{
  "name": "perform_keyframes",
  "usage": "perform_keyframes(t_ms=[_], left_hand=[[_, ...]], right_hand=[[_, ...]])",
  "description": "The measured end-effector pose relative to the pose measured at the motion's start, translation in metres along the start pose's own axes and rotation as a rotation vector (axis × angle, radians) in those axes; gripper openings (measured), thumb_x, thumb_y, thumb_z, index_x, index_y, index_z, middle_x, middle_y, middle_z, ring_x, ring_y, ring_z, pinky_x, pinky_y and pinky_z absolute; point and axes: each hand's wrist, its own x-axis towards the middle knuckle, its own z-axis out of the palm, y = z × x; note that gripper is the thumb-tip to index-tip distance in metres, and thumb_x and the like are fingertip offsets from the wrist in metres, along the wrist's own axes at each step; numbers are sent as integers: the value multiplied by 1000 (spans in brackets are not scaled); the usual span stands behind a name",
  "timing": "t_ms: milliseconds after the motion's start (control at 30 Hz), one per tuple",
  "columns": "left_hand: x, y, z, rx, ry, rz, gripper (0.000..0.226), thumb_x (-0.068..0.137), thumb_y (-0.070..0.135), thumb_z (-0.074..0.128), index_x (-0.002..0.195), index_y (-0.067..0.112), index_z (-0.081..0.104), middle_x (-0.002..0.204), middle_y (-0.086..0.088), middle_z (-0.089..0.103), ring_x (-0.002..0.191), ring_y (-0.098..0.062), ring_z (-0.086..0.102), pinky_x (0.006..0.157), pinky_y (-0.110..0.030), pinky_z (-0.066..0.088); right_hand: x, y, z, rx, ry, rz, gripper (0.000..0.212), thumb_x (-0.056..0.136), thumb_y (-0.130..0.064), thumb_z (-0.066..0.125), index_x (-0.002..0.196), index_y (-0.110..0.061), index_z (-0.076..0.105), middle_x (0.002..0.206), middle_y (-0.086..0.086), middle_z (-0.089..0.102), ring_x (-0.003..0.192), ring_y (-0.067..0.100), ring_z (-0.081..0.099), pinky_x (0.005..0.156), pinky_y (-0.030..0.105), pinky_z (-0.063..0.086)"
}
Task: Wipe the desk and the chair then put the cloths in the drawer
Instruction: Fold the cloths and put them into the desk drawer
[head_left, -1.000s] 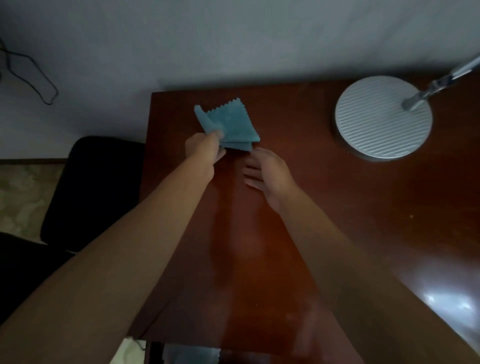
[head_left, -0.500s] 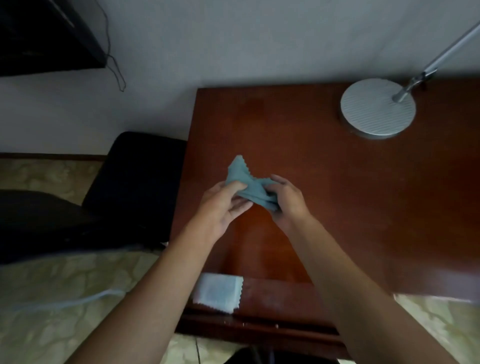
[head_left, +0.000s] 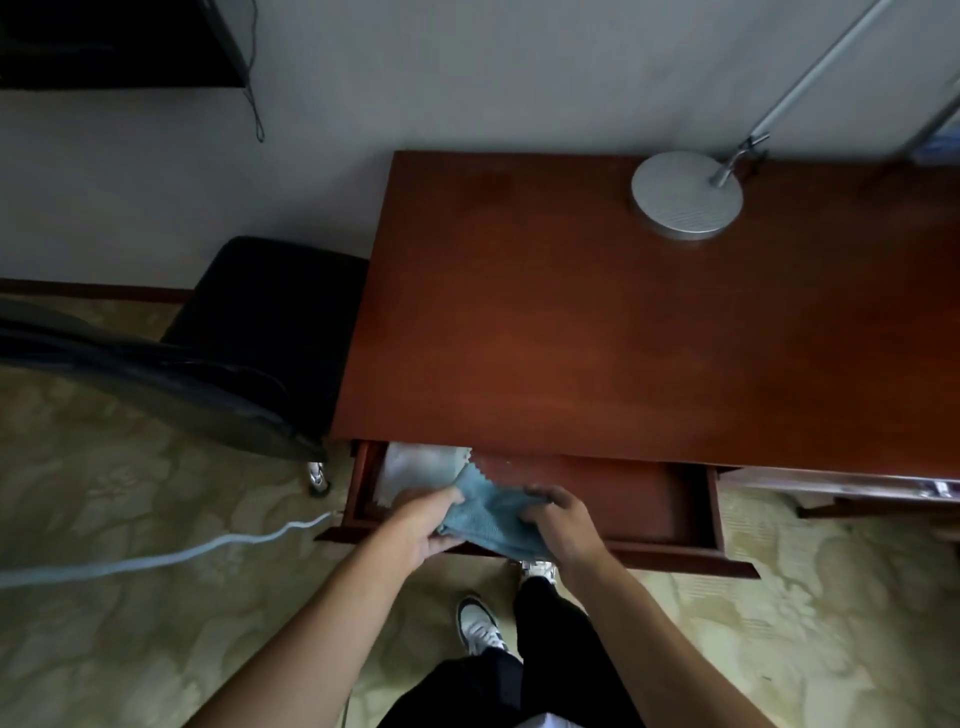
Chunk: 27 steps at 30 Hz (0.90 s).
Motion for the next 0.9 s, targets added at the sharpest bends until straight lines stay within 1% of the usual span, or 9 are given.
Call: perform_keyframes(t_ms=[100, 200, 300, 367, 467, 600, 700, 767, 900], left_hand=[[7, -6, 3, 72, -12, -25, 6, 88, 8, 66, 89, 5, 61, 85, -12, 64, 70, -19, 64, 47, -27, 54], [19, -4, 7, 94, 11, 8, 6, 91, 10, 64, 91, 5, 62, 91, -12, 62, 69, -19, 64, 44, -23, 53], [34, -4, 12, 131, 44, 108, 7, 91, 3, 61, 89, 8, 58, 104, -13, 60, 87, -23, 62, 59, -30, 58], [40, -11, 11, 368, 124, 169, 9, 90, 10, 62, 88, 15, 55, 99, -7, 61, 91, -23, 60, 73, -37, 59], [40, -24, 1, 823, 288, 260, 11, 87, 32, 58, 88, 21, 58, 85, 1, 67, 77, -21, 69, 76, -33, 58], [33, -39, -2, 625, 172, 129, 16, 89, 28, 59, 77, 18, 59, 73, 2, 65, 64, -15, 68, 59, -36, 62], [32, -34, 0, 489, 161, 75, 14, 91, 27, 57, 93, 13, 57, 76, -1, 67, 74, -19, 68, 62, -36, 62], [33, -27, 4, 426, 113, 25, 25, 91, 30, 56, 105, 10, 58, 81, -5, 72, 78, -23, 70, 61, -32, 60], [39, -27, 11, 320, 109, 28, 23, 89, 27, 58, 103, 9, 63, 89, -2, 70, 83, -16, 68, 60, -30, 55]], right_hand=[[7, 4, -5, -83, 15, 41, 26, 81, 4, 57, 94, -17, 67, 93, 11, 68, 84, 24, 65, 72, 40, 60], [20, -2, -6, -182, 18, 15, 29, 83, 5, 51, 95, -17, 67, 97, 12, 66, 84, 30, 67, 59, 38, 61], [30, -5, -7, -364, 22, -48, 42, 82, 4, 45, 114, -15, 63, 108, 9, 64, 94, 29, 66, 79, 42, 59], [29, -3, -10, -496, 62, -84, 41, 83, -2, 48, 118, -17, 61, 110, 3, 65, 98, 24, 64, 83, 35, 53], [21, 6, -15, -746, 197, -79, 12, 84, -18, 52, 91, -18, 61, 88, 2, 66, 78, 24, 63, 73, 28, 47], [13, 15, -14, -541, 69, 234, 27, 88, -25, 50, 83, -3, 65, 72, 12, 74, 63, 30, 72, 63, 40, 62], [15, 22, -16, -473, 80, 275, 35, 86, -24, 50, 90, 5, 68, 73, 15, 74, 55, 25, 61, 58, 33, 56], [20, 23, -16, -435, 77, 286, 35, 86, -24, 52, 93, 6, 67, 74, 15, 74, 50, 21, 53, 56, 30, 51], [26, 23, -13, -366, 68, 344, 26, 86, -24, 56, 95, 1, 60, 77, 16, 74, 57, 21, 57, 60, 35, 59]])
